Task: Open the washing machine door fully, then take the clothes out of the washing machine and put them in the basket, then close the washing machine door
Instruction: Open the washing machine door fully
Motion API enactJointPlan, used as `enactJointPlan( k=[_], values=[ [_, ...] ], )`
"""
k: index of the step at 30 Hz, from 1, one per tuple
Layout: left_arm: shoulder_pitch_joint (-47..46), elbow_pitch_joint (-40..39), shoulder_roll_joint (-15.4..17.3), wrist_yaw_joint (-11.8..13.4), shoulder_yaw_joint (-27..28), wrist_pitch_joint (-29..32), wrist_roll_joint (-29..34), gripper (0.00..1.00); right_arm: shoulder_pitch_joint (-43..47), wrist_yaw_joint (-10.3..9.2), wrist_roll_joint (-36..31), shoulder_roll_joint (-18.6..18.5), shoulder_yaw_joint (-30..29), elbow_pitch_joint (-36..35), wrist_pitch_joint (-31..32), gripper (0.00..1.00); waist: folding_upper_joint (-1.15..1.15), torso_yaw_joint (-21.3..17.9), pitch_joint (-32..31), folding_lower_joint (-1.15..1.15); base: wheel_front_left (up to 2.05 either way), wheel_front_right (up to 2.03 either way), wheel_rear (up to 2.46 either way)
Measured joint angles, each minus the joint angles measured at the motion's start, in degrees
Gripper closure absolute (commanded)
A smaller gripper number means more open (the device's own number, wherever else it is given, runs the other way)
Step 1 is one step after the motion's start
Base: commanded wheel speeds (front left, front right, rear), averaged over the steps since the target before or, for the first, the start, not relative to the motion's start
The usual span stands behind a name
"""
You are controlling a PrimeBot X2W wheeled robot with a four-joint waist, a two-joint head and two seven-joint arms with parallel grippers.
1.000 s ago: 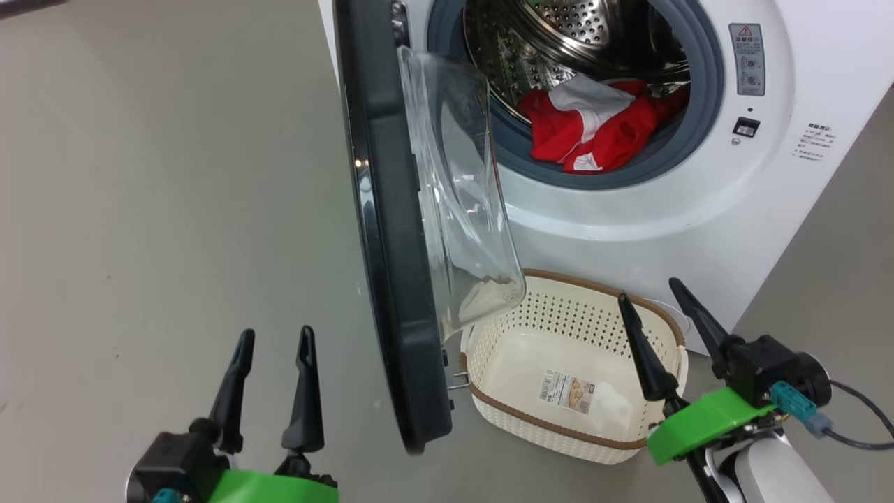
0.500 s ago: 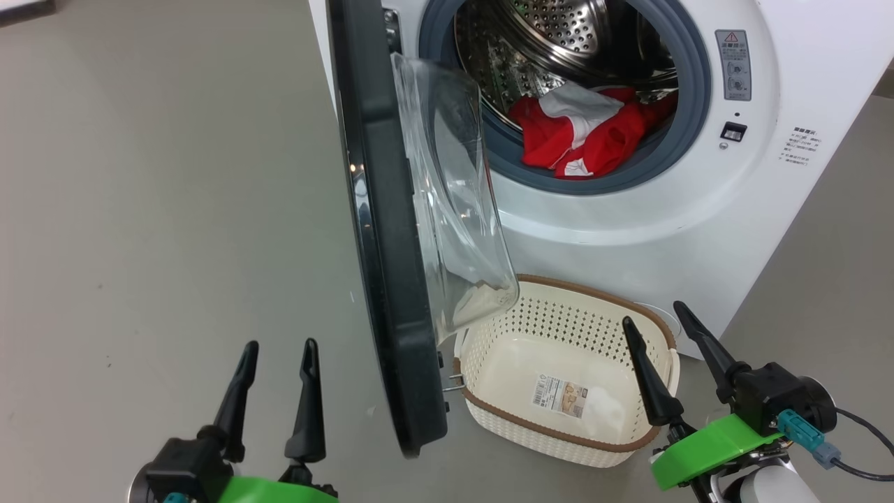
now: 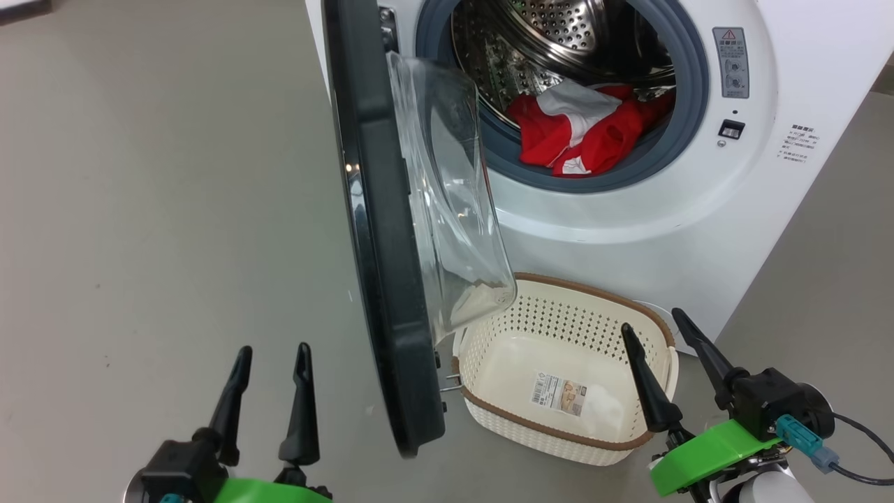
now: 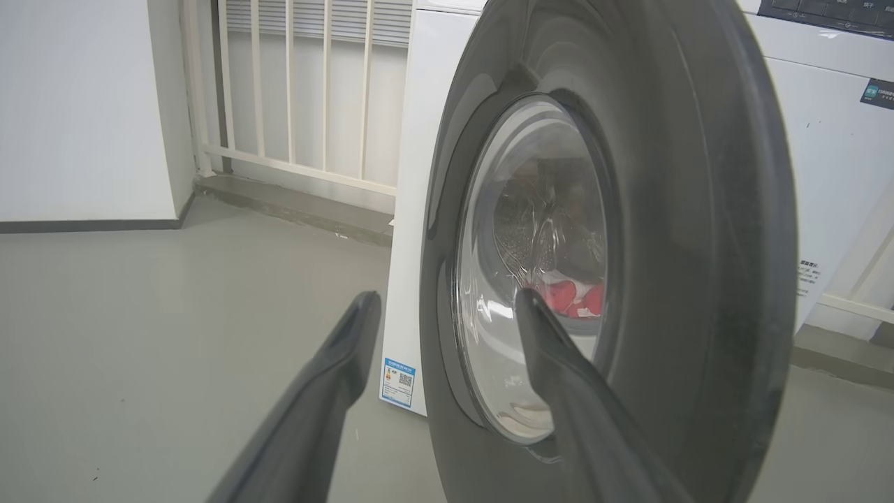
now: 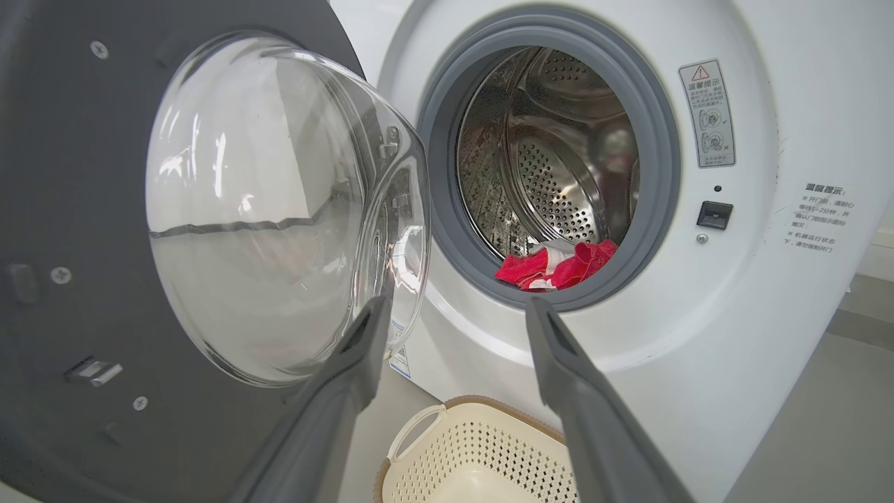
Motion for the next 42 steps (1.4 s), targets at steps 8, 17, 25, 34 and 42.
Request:
enactJointPlan(
  k=[8,17,25,34,42],
  values=[
    [-0.09,-1.99,0.01,-0.53,0.60,0.00,0.09,1.00,0.00,0.00,0.01,0.00,0.07,0.09,0.00,0.00,0.00,-0.25,-0.09,0.00,0.00,0.00,0.00],
    [-3.50,-10.09,0.22,-1.44,0.23,0.00,3.68,1.00,0.00,0.00,0.02,0.02,0.12,0.19,0.00,0.00,0.00,-0.30,0.18,0.00,0.00,0.00,0.00],
    [-6.26,-17.41,0.38,-2.10,-2.58,1.00,4.65,1.00,-0.04,0.00,0.02,0.01,0.82,0.19,0.00,0.00,0.00,-1.15,0.29,0.00,0.00,0.00,0.00],
    [-8.94,-19.81,0.37,-5.04,-10.44,3.15,4.31,1.00,-0.05,0.00,0.03,0.02,1.41,0.31,0.00,0.00,0.00,-2.33,0.68,0.00,0.00,0.00,0.00],
    [-8.82,-16.70,0.38,-6.50,-16.49,4.95,0.80,1.00,-0.10,0.00,0.02,0.01,1.32,0.67,0.00,0.00,0.00,-3.22,1.01,0.00,0.00,0.00,0.00]
  ],
)
